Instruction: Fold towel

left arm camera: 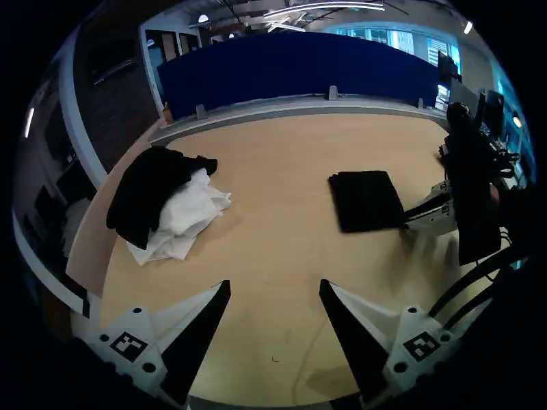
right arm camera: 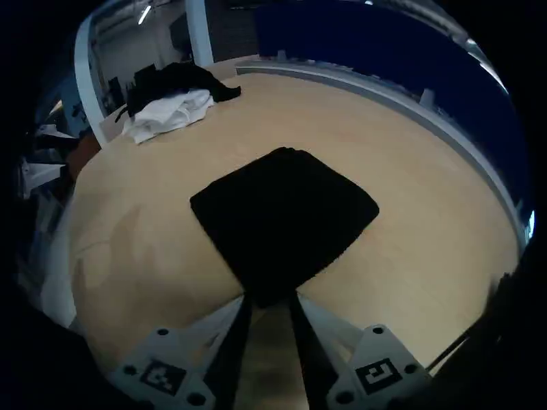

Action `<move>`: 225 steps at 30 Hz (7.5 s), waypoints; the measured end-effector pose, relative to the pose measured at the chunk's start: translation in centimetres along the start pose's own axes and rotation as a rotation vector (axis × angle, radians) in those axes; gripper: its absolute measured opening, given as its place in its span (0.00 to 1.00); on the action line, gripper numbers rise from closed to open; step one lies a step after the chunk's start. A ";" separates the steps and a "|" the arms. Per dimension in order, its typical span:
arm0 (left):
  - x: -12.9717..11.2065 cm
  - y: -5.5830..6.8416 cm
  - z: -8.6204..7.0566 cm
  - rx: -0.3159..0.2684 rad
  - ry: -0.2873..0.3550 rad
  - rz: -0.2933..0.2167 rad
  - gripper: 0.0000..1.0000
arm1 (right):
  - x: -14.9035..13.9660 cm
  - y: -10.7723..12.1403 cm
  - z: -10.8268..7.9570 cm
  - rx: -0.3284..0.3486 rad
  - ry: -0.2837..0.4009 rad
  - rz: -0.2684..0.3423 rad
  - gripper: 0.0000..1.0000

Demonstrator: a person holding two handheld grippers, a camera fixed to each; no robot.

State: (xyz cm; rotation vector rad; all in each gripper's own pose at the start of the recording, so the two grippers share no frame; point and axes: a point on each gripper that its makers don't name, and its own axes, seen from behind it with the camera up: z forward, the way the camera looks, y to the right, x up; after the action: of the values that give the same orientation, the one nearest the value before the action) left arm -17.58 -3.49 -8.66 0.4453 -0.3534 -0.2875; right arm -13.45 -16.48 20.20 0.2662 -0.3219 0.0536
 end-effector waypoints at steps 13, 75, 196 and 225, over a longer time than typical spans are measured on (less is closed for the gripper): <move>0.3 0.0 0.1 0.001 0.002 0.008 0.97 | 0.1 0.4 -0.4 -0.010 0.010 0.005 0.06; 4.8 3.4 0.7 -0.006 0.043 0.029 0.97 | 13.4 25.5 -21.6 -0.231 0.288 -0.003 0.05; 8.4 6.7 1.4 -0.025 0.043 0.123 0.97 | -11.0 38.4 -26.2 -0.443 0.053 0.440 0.05; 8.4 6.7 1.6 -0.015 0.035 0.146 0.97 | -17.2 39.1 -23.9 -0.476 -0.008 0.590 0.05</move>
State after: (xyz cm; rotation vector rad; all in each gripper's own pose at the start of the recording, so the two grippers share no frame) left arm -9.30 -1.20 -1.98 0.4070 -0.3471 -0.1401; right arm -26.14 27.47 2.59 -0.3079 -0.4025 0.5503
